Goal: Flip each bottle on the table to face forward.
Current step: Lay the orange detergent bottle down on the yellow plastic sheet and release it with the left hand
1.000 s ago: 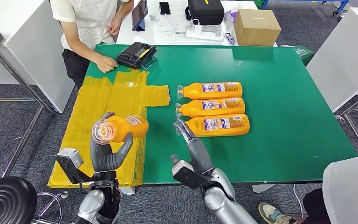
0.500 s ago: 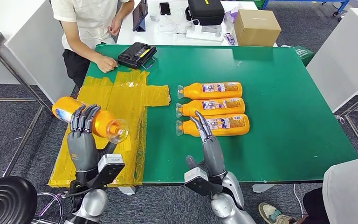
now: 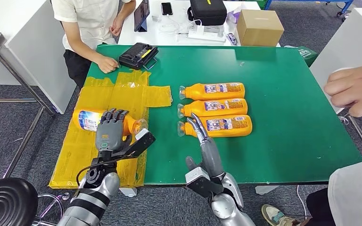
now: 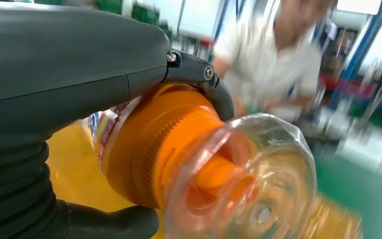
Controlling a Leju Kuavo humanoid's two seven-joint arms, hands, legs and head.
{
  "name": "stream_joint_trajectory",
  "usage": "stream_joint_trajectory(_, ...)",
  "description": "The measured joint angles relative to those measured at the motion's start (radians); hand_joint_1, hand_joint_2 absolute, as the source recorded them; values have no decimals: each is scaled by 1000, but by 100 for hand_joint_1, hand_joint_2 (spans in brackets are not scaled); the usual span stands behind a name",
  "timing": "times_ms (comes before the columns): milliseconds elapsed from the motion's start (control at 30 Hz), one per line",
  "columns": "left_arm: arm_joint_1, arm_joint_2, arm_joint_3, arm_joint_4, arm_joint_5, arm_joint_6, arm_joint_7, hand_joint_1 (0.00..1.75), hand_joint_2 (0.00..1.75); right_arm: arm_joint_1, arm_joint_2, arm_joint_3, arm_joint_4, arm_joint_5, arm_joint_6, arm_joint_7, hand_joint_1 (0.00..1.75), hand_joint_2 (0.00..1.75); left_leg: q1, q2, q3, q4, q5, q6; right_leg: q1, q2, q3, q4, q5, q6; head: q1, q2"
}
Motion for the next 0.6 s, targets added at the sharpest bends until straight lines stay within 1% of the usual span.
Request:
stream_joint_trajectory(233, -179, -10, 0, 301, -10, -125, 109, 175, 175, 0, 27, -12, 10, -25, 40, -4, 0, 0, 0, 0, 0, 0, 0, 0, 0, 0, 0, 2, 0, 0, 0, 0)
stream_joint_trajectory(400, -244, -14, -1, 418, -23, -153, 138, 175, 175, -1, 39, -19, 23, -30, 50, -5, 0, 0, 0, 0, 0, 0, 0, 0, 0, 0, -1, 2, 0, 0, 0, 0)
stream_joint_trajectory(433, -254, -16, -1, 437, -24, -161, 146, 167, 175, -1, 41, -20, 26, -32, 53, -6, 0, 0, 0, 0, 0, 0, 0, 0, 0, 0, -1, 2, 0, 0, 0, 0)
stream_joint_trajectory(467, -265, -17, -1, 455, -23, -166, 153, 140, 175, -1, 43, -21, 30, -34, 56, -6, 0, 0, 0, 0, 0, 0, 0, 0, 0, 0, -1, 3, 0, 0, 0, 0)
stream_joint_trajectory(533, -283, -21, -1, 487, -16, -163, 160, 52, 175, -1, 50, -23, 39, -40, 59, -9, 0, 0, 0, 0, 0, 0, 0, 0, 0, 0, -1, 3, 0, 0, 0, 0)
stream_joint_trajectory(567, -291, -24, -1, 501, -8, -160, 157, 16, 175, -1, 52, -24, 44, -42, 60, -10, 0, 0, 0, 0, 0, 0, 1, 0, 0, 0, -1, 3, 0, 0, 0, 0)
stream_joint_trajectory(600, -297, -27, 0, 513, 3, -163, 146, 0, 175, -1, 55, -25, 50, -45, 60, -12, 0, 0, 0, 0, 0, 0, 1, 0, 0, 0, -1, 3, 0, 0, 0, 0)
